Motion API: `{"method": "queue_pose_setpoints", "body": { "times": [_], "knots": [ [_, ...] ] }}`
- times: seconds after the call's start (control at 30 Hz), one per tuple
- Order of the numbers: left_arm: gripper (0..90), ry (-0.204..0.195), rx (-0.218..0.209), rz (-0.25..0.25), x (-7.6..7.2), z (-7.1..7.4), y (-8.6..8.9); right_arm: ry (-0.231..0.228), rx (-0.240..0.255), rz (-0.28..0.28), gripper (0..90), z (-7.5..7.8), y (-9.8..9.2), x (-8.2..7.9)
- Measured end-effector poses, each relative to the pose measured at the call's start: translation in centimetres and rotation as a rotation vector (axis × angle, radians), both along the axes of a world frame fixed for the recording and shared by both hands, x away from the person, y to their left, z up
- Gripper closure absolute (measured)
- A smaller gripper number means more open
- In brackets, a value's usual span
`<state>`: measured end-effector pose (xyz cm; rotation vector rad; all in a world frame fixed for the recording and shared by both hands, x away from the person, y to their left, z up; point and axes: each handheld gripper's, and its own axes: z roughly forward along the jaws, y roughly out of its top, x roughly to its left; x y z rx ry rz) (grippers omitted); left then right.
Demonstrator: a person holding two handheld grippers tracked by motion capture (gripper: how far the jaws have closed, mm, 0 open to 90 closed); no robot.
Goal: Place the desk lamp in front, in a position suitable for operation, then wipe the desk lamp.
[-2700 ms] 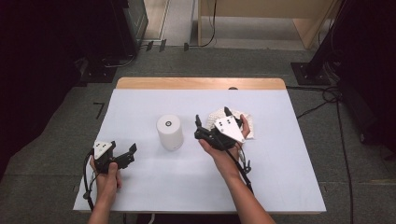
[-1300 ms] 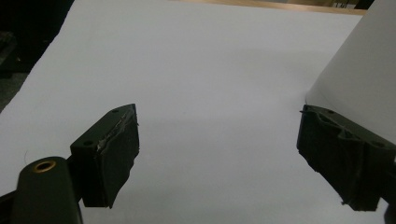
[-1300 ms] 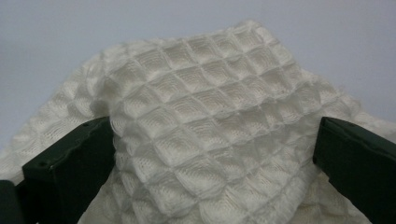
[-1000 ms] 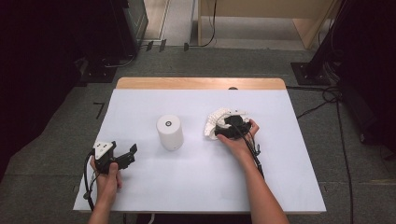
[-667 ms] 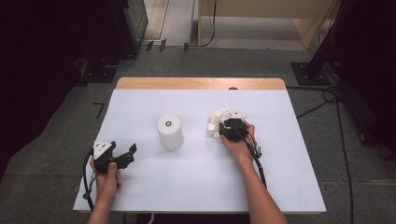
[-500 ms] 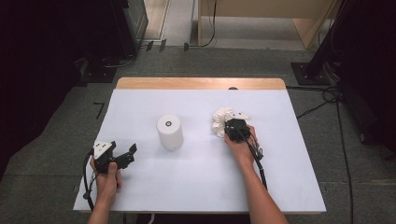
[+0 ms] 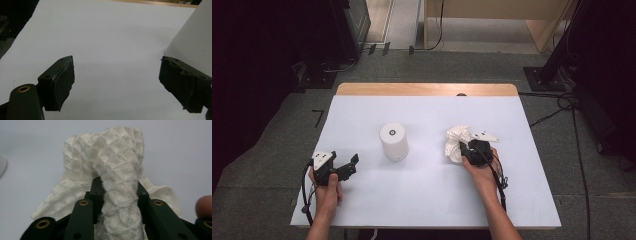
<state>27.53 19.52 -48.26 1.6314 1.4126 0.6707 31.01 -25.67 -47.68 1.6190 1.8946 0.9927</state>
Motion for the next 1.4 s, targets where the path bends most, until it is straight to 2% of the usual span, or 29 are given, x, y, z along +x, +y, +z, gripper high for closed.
{"method": "queue_pose_setpoints", "body": {
  "times": [0.03, 0.07, 0.1, 0.13, 0.17, 0.27, 0.4, 0.43, 0.47, 0.5, 0.57, 0.63, 0.67, 0.7, 0.73, 0.77, 0.8, 0.83, 0.87, 0.9, 0.93, 0.97, 1.0, 1.03, 1.1, 1.23, 1.27, 1.37, 1.4],
  "knots": [
    [13.9, 0.0, 0.001, 0.001, 0.0, 0.0, 0.0, 0.011, -0.017, 0.013, 55.0, -0.6, -0.1, -0.1],
    [13.9, -0.001, 0.001, 0.003, 0.0, 0.0, 0.0, 0.018, -0.045, 0.017, 37.9, -1.0, 0.0, -0.3],
    [13.9, -0.005, -0.002, 0.012, -0.1, 0.0, 0.0, 0.018, -0.045, 0.017, 37.9, -1.0, 0.0, -0.3],
    [13.9, -0.005, -0.001, 0.014, -0.1, 0.0, 0.1, 0.012, -0.054, 0.017, 24.0, -1.0, 0.1, -0.4],
    [13.9, -0.004, -0.004, 0.016, 0.0, 0.0, 0.1, -0.026, -0.091, -0.01, 5.7, -0.8, 0.4, -0.4],
    [13.9, -0.003, -0.002, 0.016, 0.0, 0.0, 0.1, -0.029, -0.062, -0.009, 0.0, -0.7, 0.3, -0.2],
    [13.9, -0.002, 0.006, 0.011, 0.0, 0.0, 0.0, 0.074, -0.029, -0.023, 0.0, -2.0, 0.3, 0.4],
    [13.9, -0.002, 0.007, 0.009, 0.0, 0.0, 0.0, 0.087, -0.06, -0.006, 1.9, -2.1, 0.6, 0.2],
    [13.9, -0.002, 0.007, 0.009, 0.0, 0.0, 0.0, 0.087, -0.06, -0.006, 1.9, -2.1, 0.6, 0.2],
    [13.9, -0.002, 0.008, 0.01, 0.0, 0.0, 0.0, 0.089, -0.109, -0.007, 13.8, -2.1, 1.0, 0.0],
    [13.9, -0.002, 0.012, 0.011, 0.0, 0.0, -0.1, 0.082, -0.117, -0.005, 17.2, -2.1, 1.0, -0.1],
    [13.9, -0.003, 0.015, 0.009, -0.1, 0.0, -0.1, 0.06, -0.1, -0.028, 32.1, -2.1, 0.8, -0.4],
    [13.7, -0.016, 0.008, 0.008, -0.2, 0.2, 0.1, 0.038, -0.091, -0.061, 47.8, -2.1, 0.4, -0.6],
    [13.5, -0.016, 0.008, 0.008, -0.2, 0.2, 0.1, 0.038, -0.091, -0.061, 47.8, -2.1, 0.4, -0.6],
    [13.5, -0.034, -0.011, 0.004, -0.4, 0.4, 0.4, 0.028, -0.088, -0.07, 54.7, -2.1, 0.2, -0.7],
    [13.6, -0.059, -0.063, 0.004, -0.7, 0.6, 1.1, 0.017, -0.041, -0.071, 68.9, -2.0, -0.3, -0.8],
    [13.7, -0.065, -0.081, 0.01, -0.8, 0.6, 1.4, 0.011, -0.004, -0.062, 71.6, -2.0, -0.7, -0.8],
    [13.7, -0.065, -0.081, 0.01, -0.8, 0.6, 1.4, 0.011, -0.004, -0.062, 71.6, -2.0, -0.7, -0.8],
    [13.7, -0.068, -0.094, 0.011, -0.9, 0.7, 1.6, 0.0, 0.021, -0.063, 73.5, -1.9, -0.9, -0.8],
    [13.9, -0.076, -0.096, 0.01, -0.9, 0.7, 1.6, -0.028, 0.041, -0.075, 75.0, -1.8, -1.2, -1.0],
    [13.9, -0.078, -0.089, 0.004, -0.9, 0.8, 1.6, -0.052, 0.041, -0.075, 75.6, -1.6, -1.4, -1.2],
    [13.9, -0.087, -0.069, -0.011, -1.0, 0.9, 1.2, -0.073, 0.019, -0.071, 75.9, -1.3, -1.4, -1.5],
    [13.9, -0.087, -0.069, -0.011, -1.0, 0.9, 1.2, -0.073, 0.019, -0.071, 75.9, -1.3, -1.4, -1.5],
    [13.9, -0.088, -0.079, -0.032, -1.0, 1.0, 0.6, -0.096, 0.024, -0.056, 75.8, -0.7, -1.6, -1.8],
    [13.9, -0.085, -0.08, -0.042, -1.0, 1.0, 0.2, -0.12, 0.037, -0.054, 75.4, -0.1, -1.8, -2.2],
    [13.8, -0.087, -0.05, -0.064, -1.1, 1.4, -1.8, -0.148, 0.049, -0.059, 74.6, 1.0, -2.3, -2.7],
    [14.2, -0.101, -0.035, -0.066, -1.3, 1.6, -2.6, -0.15, 0.075, -0.046, 74.1, 1.4, -2.7, -2.9],
    [15.1, -0.109, -0.033, -0.068, -1.3, 1.7, -3.2, -0.156, 0.077, -0.042, 73.8, 1.7, -2.7, -3.1],
    [15.2, -0.109, -0.047, -0.081, -1.3, 1.7, -3.5, -0.158, 0.076, -0.038, 73.6, 1.7, -2.6, -3.1]
  ]
}}
